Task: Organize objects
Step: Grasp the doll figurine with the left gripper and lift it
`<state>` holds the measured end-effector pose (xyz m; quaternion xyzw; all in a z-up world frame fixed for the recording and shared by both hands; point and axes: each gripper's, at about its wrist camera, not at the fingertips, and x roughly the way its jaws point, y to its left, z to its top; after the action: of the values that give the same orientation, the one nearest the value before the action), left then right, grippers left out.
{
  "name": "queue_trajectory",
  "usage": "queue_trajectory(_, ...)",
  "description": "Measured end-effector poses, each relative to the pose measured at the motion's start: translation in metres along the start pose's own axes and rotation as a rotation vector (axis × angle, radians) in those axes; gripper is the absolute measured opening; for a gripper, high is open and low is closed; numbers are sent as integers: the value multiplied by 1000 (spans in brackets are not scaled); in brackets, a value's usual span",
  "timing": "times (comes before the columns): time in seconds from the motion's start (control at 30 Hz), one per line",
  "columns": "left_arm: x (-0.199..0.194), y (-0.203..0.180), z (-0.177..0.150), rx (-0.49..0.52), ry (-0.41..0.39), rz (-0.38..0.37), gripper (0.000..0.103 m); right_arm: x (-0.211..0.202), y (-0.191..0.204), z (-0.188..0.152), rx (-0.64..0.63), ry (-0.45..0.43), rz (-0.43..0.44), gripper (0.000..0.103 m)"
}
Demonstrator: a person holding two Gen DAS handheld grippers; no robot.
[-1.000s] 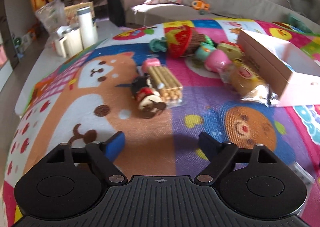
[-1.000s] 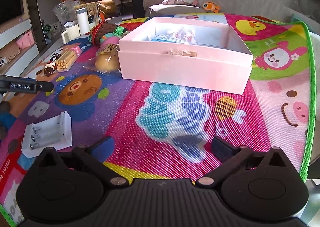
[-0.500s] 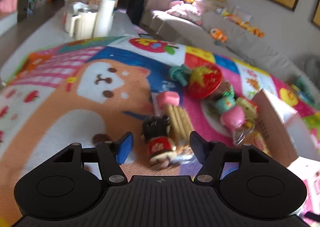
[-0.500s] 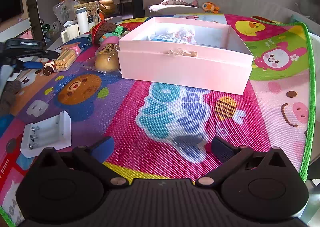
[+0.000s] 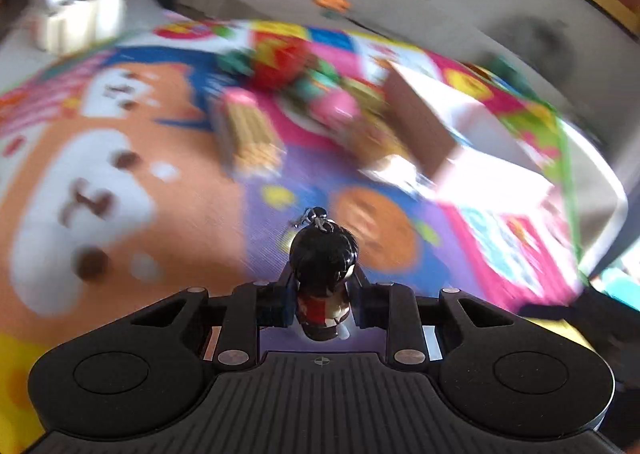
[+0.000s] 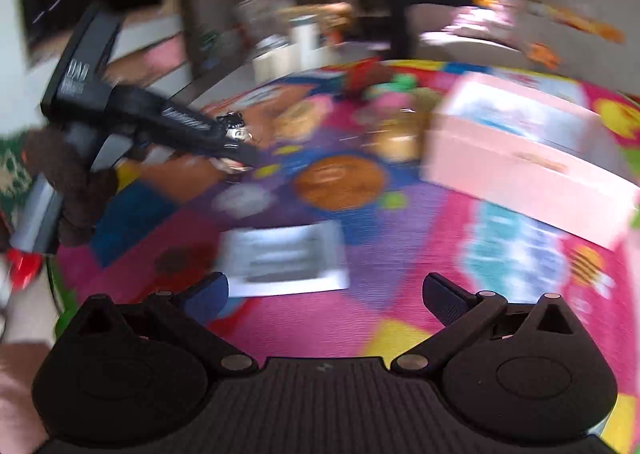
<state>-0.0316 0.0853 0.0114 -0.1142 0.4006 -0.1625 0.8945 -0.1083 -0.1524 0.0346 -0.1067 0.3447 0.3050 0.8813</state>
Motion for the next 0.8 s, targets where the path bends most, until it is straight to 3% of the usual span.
queue_trajectory(0.07,-1,-16,-9,86,16,21,30,7,14,1,-88,11,-53,103)
queue_trajectory(0.13,-1,-25,-13,143,0,60,30,9,17,0,-176,-7,-176,103)
queue_trajectory(0.27,8,-22,-6,97,-56,61,29,8,-9,2,-158,-6,-408,103)
queue_trajectory(0.33,17,-19,2,70,-81,65,29,1,-27,4,-54,8,-385,103)
queue_trajectory(0.43,34,-17,10,37,-106,58,30,-10,-39,6,108,7,-191,103)
queue_trajectory(0.5,40,-17,13,30,-123,56,30,-9,-28,6,106,6,-106,103)
queue_trajectory(0.57,42,-19,15,38,-124,59,30,-1,-10,6,46,17,-79,103)
queue_trajectory(0.7,37,-15,13,42,-117,62,30,18,17,7,-71,23,-107,103)
queue_trajectory(0.8,31,-11,11,31,-115,65,30,27,13,12,-148,-14,-290,103)
